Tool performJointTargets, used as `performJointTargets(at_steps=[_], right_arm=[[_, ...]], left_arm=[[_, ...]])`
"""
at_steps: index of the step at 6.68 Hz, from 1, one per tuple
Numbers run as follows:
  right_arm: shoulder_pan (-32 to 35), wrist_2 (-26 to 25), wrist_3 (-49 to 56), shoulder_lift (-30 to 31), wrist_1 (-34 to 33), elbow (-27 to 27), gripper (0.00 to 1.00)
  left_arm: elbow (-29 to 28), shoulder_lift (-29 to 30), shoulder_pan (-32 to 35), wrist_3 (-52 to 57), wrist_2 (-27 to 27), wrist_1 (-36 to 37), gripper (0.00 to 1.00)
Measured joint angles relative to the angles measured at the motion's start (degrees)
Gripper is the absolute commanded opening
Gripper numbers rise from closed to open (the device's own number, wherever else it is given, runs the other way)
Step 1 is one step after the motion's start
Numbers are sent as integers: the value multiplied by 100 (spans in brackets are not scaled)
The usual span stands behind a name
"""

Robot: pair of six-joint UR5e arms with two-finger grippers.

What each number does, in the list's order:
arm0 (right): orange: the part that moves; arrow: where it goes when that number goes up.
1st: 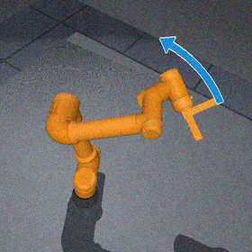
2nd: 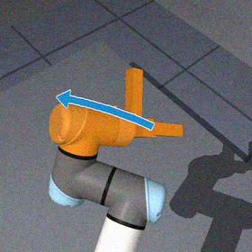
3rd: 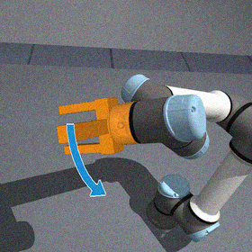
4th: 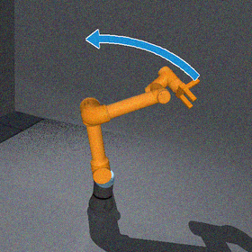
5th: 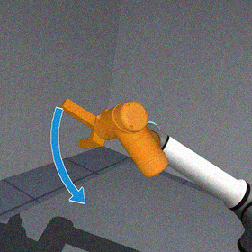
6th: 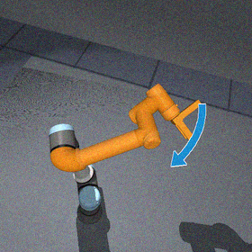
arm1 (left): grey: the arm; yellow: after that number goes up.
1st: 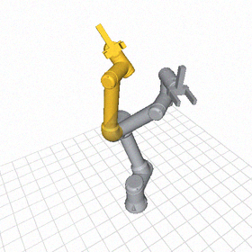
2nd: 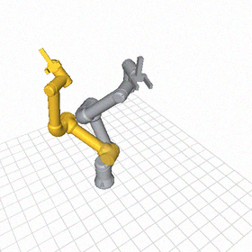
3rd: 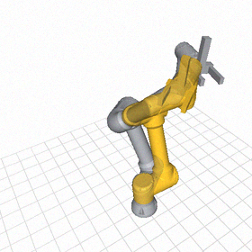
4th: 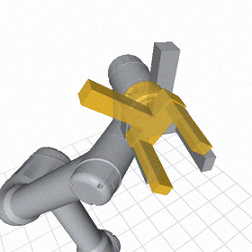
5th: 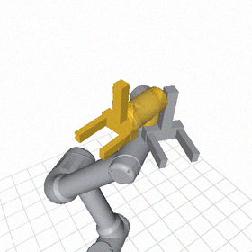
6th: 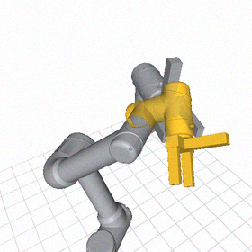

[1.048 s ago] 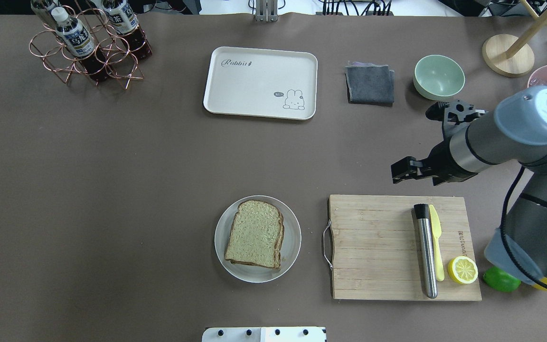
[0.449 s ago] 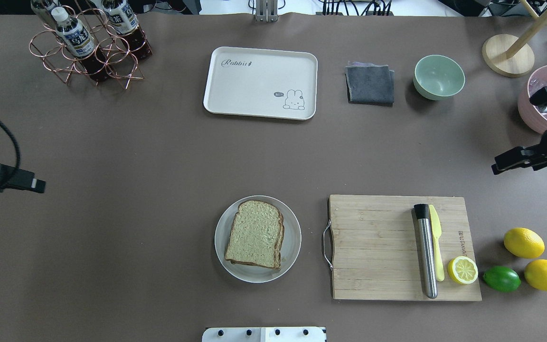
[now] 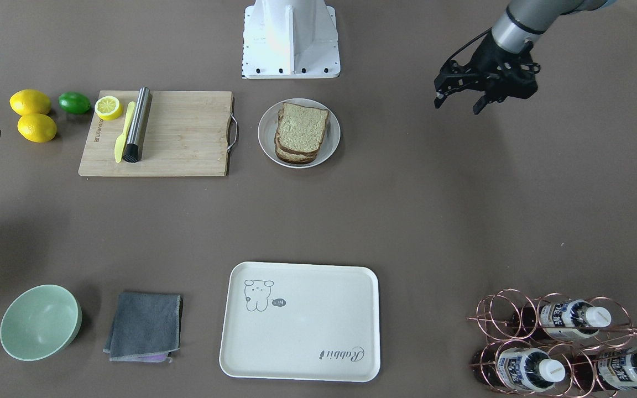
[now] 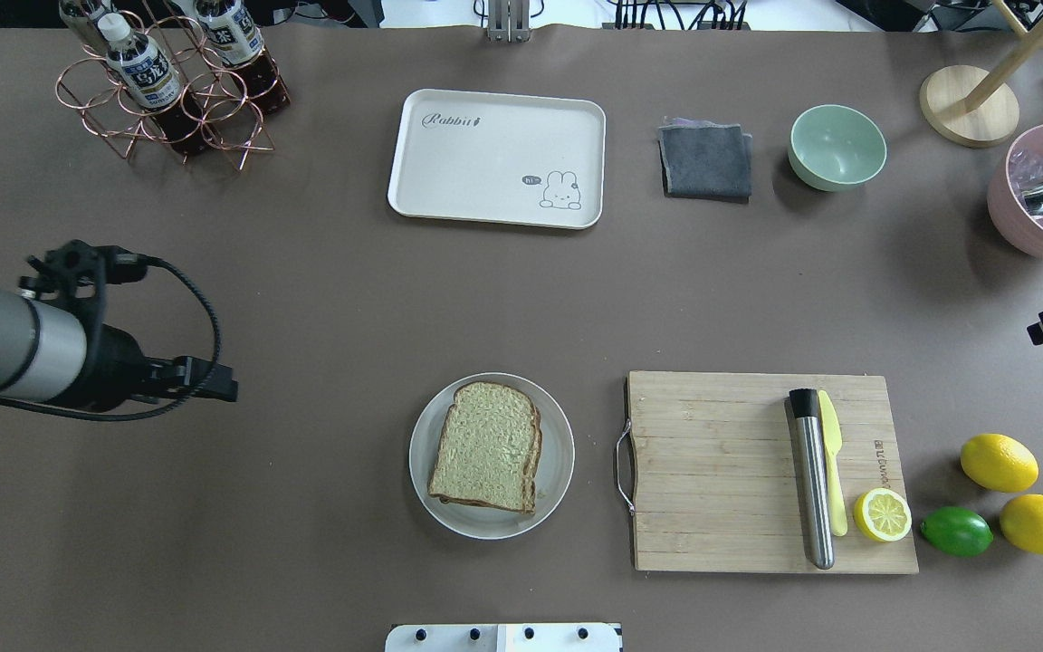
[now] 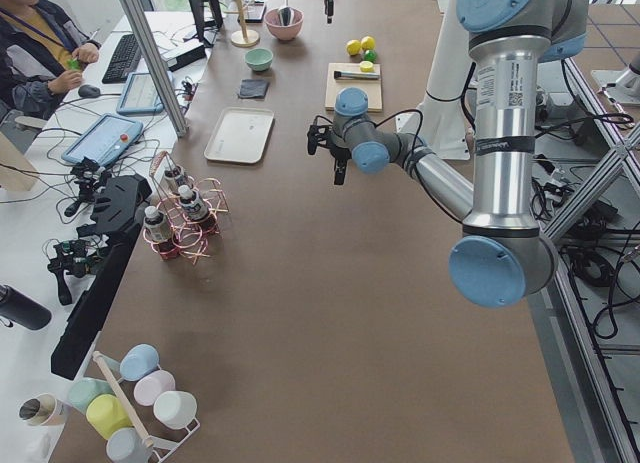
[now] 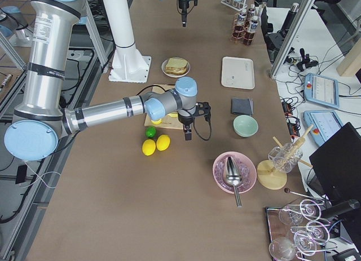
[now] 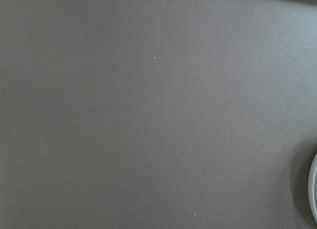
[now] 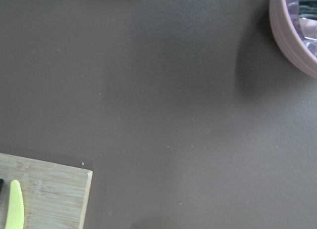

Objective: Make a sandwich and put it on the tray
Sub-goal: 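Move the left gripper to the white plate rim and grasp it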

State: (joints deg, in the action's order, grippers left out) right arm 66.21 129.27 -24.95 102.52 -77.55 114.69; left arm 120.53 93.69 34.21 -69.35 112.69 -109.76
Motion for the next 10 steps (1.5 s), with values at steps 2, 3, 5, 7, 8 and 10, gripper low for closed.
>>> performJointTargets(at_steps=[2,3,5,7,8,10], right_arm=[[55,-17,125,55,2,-32,100],[62,-22,162,75,3,-39,100],[70,-22,226,128,9,-67,100],[68,-8,359,131,11,-138,100],[67,-2,383,131,12,-150,100],[67,2,393,134,11,-156,100]], left_arm=[[-494,1084,-551,-432,-406,730,97],[-654,1499,-853,-638,-614,1068,97],[-894,1869,-1373,-804,-1192,1261,93],[-1066,1973,-1513,-824,-1338,1252,89],[-1143,2013,-1526,-828,-1349,1226,87],[-1330,2145,-1531,-887,-1354,1170,85]])
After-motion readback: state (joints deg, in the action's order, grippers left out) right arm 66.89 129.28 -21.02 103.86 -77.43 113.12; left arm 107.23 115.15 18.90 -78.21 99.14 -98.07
